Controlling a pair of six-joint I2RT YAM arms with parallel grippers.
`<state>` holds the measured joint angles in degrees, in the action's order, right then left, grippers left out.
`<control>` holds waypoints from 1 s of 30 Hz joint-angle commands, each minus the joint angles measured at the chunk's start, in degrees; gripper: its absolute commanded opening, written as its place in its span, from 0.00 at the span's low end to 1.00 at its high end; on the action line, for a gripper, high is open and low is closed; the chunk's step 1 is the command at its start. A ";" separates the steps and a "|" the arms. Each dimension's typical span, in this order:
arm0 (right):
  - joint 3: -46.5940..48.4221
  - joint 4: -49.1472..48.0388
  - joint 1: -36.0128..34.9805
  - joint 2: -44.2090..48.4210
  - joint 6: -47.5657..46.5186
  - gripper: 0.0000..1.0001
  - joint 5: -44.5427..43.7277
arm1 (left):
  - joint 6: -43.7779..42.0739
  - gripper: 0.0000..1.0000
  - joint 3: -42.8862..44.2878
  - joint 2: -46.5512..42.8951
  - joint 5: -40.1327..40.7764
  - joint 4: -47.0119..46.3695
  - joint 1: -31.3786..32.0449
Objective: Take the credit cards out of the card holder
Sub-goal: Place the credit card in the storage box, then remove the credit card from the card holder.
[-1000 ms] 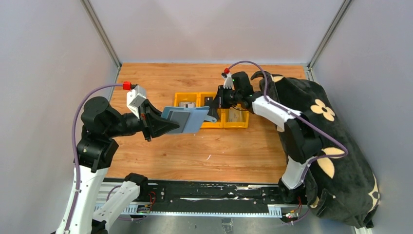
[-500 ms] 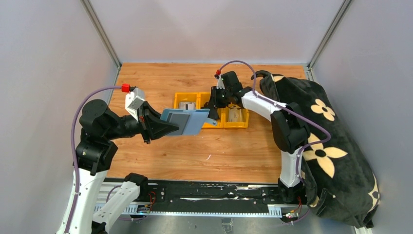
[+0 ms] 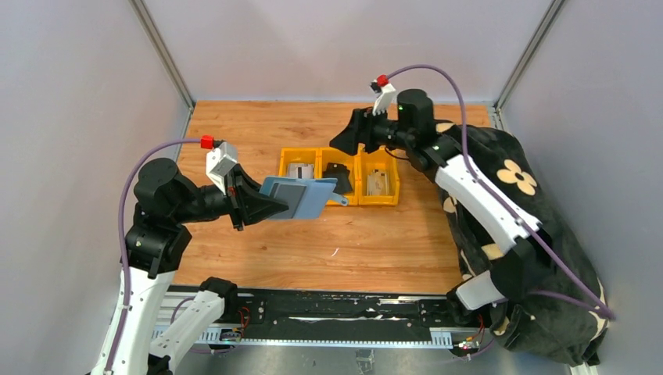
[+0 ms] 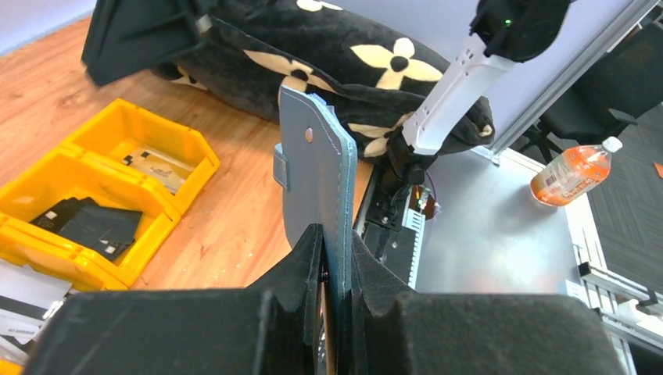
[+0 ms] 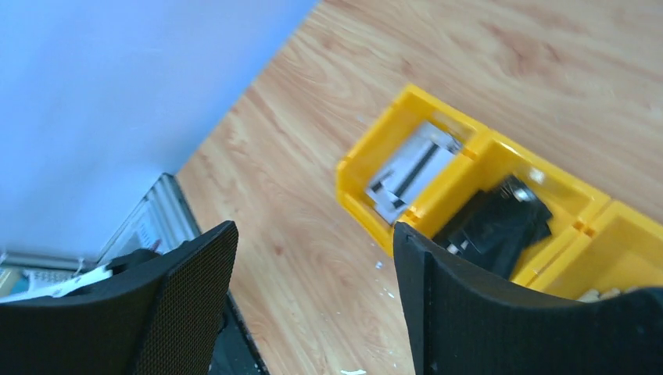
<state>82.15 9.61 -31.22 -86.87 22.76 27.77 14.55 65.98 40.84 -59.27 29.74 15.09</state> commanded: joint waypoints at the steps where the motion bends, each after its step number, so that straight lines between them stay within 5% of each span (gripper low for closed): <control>1: -5.30 -6.35 -0.48 7.26 2.94 0.78 9.65 | -0.97 0.00 -1.11 0.13 -1.40 0.11 -0.15; 10: -13.18 -30.56 -3.56 16.84 17.84 0.79 22.30 | -2.24 0.00 -1.72 0.62 -1.45 1.15 -0.15; 26: -16.36 -29.00 -15.16 17.81 11.38 0.80 22.55 | 1.84 0.00 -1.41 1.34 -5.55 -1.63 -0.15; 30: -14.95 -27.38 -16.25 16.70 9.98 0.62 24.34 | 1.74 0.00 -1.24 1.31 -5.43 -1.68 -0.16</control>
<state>66.28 -18.59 -45.71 -70.17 35.18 49.32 15.53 64.79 42.26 -63.29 30.02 15.09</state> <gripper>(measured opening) 0.713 0.139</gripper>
